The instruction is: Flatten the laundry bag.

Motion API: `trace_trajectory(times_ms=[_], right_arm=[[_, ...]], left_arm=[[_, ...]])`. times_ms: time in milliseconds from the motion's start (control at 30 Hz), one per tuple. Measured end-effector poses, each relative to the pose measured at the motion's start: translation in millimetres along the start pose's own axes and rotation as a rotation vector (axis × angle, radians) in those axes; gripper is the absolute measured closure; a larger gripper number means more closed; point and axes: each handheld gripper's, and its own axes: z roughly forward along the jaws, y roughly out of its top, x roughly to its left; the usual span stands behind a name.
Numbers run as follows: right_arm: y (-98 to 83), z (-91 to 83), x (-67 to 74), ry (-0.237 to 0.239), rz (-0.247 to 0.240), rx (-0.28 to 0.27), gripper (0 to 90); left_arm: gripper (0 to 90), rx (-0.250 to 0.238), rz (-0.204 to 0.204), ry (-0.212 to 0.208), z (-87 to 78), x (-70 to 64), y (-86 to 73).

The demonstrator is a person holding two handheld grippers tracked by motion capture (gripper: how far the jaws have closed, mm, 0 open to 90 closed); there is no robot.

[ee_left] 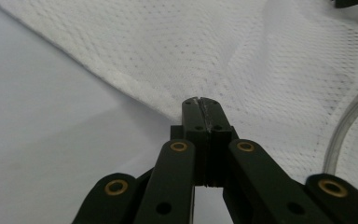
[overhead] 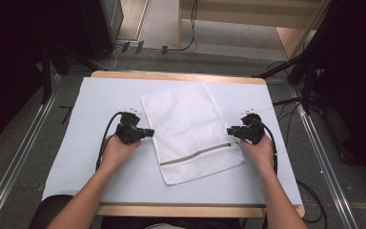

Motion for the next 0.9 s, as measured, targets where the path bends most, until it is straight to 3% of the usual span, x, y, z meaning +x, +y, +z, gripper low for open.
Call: trace_trajectory(times_ms=[133, 400, 667, 767, 900], right_arm=[[0.5, -4.3, 12.0, 0.021, -0.022, -0.006, 75.9], [-2.8, 0.0, 45.7, 0.114, -0.077, 0.019, 83.6], [-3.4, 10.8, 74.6, 0.177, -0.129, 0.047, 85.7], [-5.0, 13.0, 83.1, 0.198, -0.142, 0.052, 85.7], [-4.6, 16.0, 89.8, 0.205, -0.16, 0.045, 85.8]], left_arm=[[90.0, 0.015, -0.016, 0.022, -6.9, 15.1, 2.9], [90.0, 0.036, -0.047, 0.045, -23.3, 50.4, 9.2], [90.0, 0.003, -0.068, 0.09, -29.8, 82.2, 15.6], [90.0, 0.002, -0.078, 0.089, -28.7, 87.6, 13.7], [90.0, -0.018, -0.08, 0.084, -30.2, 84.2, 13.0]])
